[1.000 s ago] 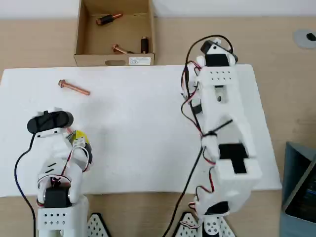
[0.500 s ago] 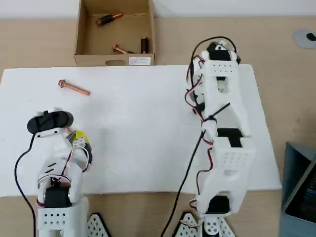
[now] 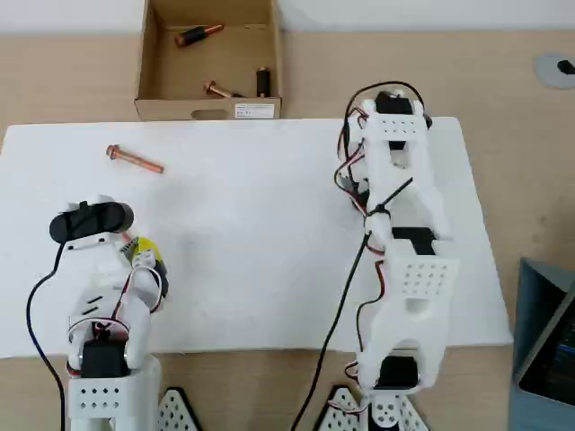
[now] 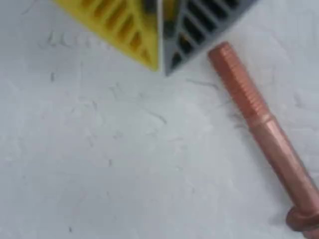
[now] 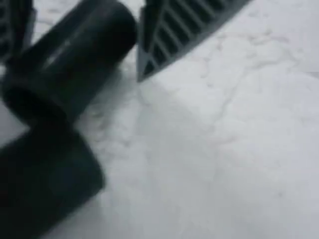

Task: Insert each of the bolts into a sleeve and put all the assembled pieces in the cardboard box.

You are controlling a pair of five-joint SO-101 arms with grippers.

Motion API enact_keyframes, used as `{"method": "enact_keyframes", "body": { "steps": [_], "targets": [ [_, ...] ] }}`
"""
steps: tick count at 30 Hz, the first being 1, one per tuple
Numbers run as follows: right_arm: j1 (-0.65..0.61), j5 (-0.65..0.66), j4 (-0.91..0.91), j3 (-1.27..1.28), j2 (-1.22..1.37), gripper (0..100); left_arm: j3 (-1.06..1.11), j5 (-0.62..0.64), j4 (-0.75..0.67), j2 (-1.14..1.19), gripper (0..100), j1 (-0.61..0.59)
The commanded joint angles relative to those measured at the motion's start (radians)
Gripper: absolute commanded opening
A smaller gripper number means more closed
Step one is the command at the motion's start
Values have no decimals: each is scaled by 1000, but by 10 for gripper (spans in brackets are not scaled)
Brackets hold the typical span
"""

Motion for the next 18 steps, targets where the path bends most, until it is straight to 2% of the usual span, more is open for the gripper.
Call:
{"method": "enact_keyframes", "body": {
  "steps": [1, 9, 18],
  "targets": [
    [8, -11, -12, -44, 7, 13, 11, 0, 2, -5, 2, -8],
    [5, -11, -6, -53, -7, 9, 11, 0, 2, -5, 2, -8],
    [-50, 9, 178, -228, -151, 9, 11, -5, 2, -5, 2, -8]
  ]
}}
